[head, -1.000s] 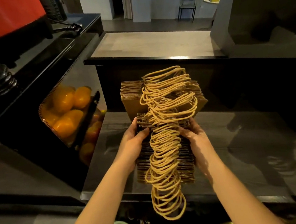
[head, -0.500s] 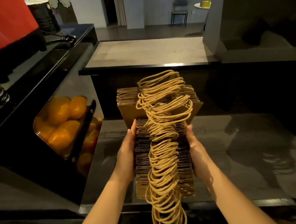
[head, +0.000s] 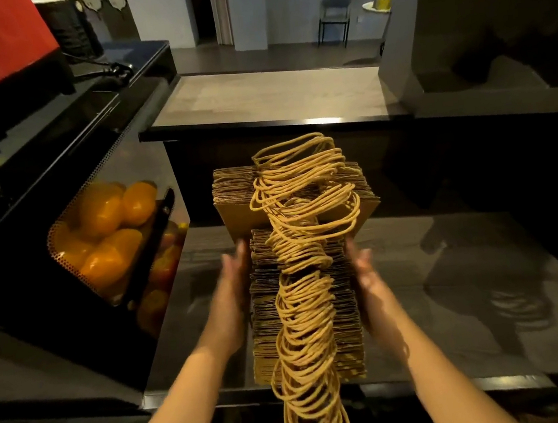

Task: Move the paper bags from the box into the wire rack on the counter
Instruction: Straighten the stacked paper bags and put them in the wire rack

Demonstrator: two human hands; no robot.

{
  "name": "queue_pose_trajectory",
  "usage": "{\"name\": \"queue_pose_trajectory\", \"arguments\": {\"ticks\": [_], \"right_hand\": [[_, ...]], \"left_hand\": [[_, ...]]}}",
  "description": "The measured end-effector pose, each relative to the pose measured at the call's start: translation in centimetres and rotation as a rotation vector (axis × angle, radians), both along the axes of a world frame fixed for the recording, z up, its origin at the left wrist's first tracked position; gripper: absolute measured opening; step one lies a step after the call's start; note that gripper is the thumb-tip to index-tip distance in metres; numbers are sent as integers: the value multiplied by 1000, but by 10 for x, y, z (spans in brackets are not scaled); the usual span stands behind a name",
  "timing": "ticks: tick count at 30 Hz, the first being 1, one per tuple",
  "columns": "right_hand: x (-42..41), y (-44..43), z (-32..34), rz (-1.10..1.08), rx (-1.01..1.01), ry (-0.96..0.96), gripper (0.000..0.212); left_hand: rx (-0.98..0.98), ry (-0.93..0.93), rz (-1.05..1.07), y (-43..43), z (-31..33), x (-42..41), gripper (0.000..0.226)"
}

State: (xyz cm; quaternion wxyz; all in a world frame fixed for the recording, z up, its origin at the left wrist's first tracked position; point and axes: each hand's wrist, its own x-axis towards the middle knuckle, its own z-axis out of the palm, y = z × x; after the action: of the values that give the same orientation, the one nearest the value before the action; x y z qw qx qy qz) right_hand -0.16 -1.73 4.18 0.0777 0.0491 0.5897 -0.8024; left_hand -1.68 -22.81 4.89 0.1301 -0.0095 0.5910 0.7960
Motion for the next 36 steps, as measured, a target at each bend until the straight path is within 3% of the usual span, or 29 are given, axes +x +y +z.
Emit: {"name": "queue_pose_trajectory", "arguments": {"ticks": [3, 7, 11, 13, 17, 18, 21, 24, 26, 28, 32, 36], "right_hand": [[9, -9, -10, 62, 70, 29, 101], [4, -6, -5, 41, -19, 17, 101], [2, -6, 0, -20, -99, 42, 61], [3, -3, 2, -71, -190, 21, 51], [7, -1, 1, -95, -230, 29, 92], [5, 1, -1, -117, -220, 19, 92], [5, 8, 1, -217, -166, -40, 65], [13, 10, 1, -157, 14, -2, 82], [18, 2, 1, -123, 73, 14, 74], [18, -8, 4, -117, -30, -10, 80], [21, -12, 8, 17, 107, 36, 96], [17, -9, 3, 2, 24, 57, 110]], "left_hand": [[-5, 32, -15, 15, 5, 6, 42], [31, 84, -2, 12, 10, 6, 54], [-6, 107, 20, 9, 9, 8, 67], [-35, 147, 80, 8, 8, 8, 68], [-111, 183, 119, 10, 11, 7, 64], [-104, 177, 136, 11, 11, 7, 61], [-40, 132, 211, 9, 8, 6, 44], [-87, 122, 133, 4, 8, 6, 52], [-68, 80, 29, 5, 9, 5, 63], [-87, 69, -20, 10, 9, 4, 64], [-60, 86, -30, 15, 7, 6, 55], [-4, 60, -82, 7, 5, 4, 54]]}}
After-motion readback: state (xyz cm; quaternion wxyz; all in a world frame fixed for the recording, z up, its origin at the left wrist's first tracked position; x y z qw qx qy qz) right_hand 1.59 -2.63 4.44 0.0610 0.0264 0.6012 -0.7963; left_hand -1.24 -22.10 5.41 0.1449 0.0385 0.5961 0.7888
